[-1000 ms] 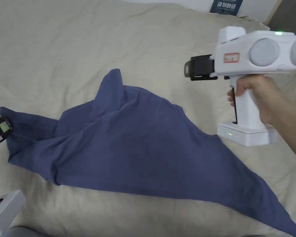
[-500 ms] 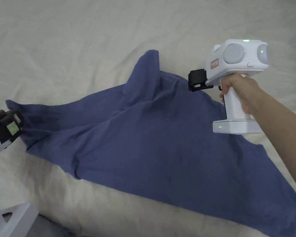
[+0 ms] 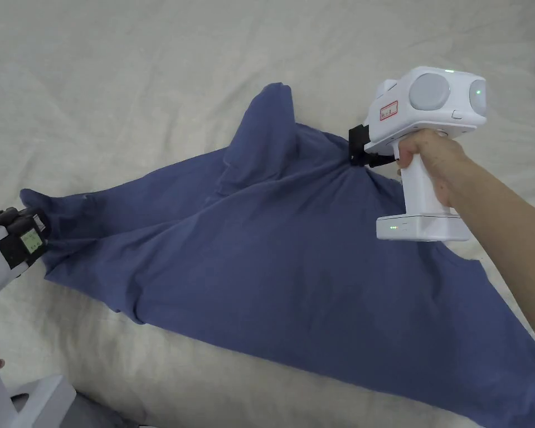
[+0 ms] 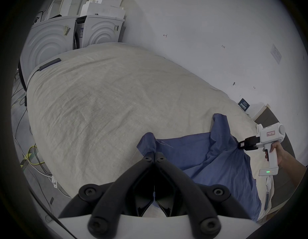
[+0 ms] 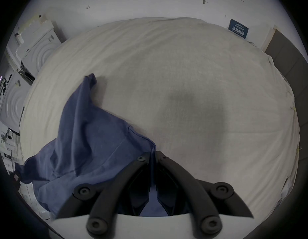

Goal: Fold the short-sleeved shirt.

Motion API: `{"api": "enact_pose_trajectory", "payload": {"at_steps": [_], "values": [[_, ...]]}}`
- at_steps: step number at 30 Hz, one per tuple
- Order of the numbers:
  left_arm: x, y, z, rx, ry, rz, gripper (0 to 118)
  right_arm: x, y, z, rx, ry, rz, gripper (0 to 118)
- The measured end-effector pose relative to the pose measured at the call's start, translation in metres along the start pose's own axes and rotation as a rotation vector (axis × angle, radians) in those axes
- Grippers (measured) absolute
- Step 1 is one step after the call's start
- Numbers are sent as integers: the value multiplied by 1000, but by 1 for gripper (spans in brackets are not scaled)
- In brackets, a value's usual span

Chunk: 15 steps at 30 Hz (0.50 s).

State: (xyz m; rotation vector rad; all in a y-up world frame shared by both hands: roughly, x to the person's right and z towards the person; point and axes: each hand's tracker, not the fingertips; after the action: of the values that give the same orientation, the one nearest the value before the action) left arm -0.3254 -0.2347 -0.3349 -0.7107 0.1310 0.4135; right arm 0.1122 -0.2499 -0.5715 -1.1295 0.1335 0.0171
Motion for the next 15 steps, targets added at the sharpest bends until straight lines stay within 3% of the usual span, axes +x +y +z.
{"api": "enact_pose_trajectory", "payload": {"at_steps": [7,15], "values": [[6,18,18,73,-1,57,0,15,-2,96,159,93,-3,3],[22,61,67,221,-45,73,0,72,-47,258,388,61,-33,3]]}}
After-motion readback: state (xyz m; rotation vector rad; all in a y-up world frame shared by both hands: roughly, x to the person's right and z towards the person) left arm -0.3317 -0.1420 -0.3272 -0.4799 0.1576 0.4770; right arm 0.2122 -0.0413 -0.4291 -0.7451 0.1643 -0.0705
